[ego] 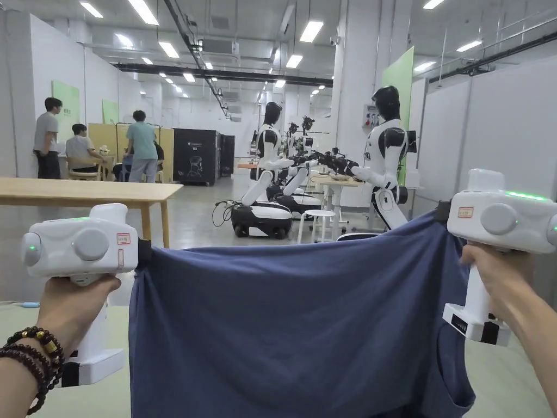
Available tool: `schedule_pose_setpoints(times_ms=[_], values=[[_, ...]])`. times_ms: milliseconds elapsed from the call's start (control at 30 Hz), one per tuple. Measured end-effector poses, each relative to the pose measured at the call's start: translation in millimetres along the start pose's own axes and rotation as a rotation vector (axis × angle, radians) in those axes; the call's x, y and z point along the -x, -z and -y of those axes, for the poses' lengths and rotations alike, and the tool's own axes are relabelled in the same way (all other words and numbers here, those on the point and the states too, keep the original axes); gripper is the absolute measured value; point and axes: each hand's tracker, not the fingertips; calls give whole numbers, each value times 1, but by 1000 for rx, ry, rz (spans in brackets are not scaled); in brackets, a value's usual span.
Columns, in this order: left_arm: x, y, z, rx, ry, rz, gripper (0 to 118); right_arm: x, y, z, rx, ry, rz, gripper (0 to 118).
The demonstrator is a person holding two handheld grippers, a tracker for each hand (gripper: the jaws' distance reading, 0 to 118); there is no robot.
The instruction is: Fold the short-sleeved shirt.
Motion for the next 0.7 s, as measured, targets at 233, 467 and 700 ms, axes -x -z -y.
schedule_pose_setpoints(times_ms=[233,467,700], values=[[13,-67,29,-9,-18,33,6,-17,-82,21,6,-38,-43,1],[29,-154,97,42,2,88,6,-51,-186,76,71,-65,-122,1],[52,-206,203,209,33,148,6,-78,-269,171,302,-148,-174,1]])
